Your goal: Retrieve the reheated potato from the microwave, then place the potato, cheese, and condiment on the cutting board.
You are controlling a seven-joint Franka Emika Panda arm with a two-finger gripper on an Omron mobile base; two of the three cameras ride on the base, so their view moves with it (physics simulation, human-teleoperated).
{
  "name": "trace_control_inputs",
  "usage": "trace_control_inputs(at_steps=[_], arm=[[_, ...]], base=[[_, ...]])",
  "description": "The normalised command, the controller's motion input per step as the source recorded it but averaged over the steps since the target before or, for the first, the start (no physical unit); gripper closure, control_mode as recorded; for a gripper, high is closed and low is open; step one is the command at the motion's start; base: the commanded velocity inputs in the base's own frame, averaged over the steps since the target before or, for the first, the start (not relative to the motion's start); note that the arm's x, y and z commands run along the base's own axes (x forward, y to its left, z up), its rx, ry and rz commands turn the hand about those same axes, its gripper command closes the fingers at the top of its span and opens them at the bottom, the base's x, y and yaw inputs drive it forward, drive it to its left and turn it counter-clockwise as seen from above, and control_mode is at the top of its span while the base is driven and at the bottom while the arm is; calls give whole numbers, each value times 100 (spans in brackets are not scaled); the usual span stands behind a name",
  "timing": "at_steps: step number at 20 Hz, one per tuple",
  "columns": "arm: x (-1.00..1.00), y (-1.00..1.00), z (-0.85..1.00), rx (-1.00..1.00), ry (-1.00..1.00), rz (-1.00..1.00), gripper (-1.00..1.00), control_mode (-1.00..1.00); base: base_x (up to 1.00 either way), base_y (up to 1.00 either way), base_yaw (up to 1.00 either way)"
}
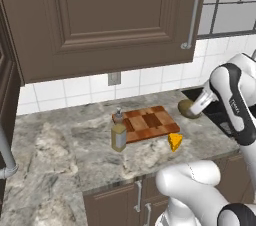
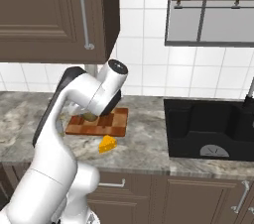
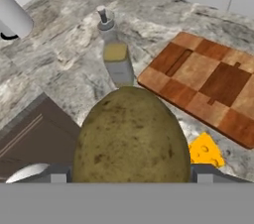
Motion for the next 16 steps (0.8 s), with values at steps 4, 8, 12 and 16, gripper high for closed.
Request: trace_control_inputs(at_steps=[4,8,12,16], arm=[[72,-5,-33,-1,11,4,100,-100],[74,-3,-33,0,11,3,100,-100],[63,-5,-42,0,2,7,100,-100],[60,-2,-49,-3,0,6,100,-100]], base=[[0,0,0],[0,0,0],[0,0,0],[0,0,0]])
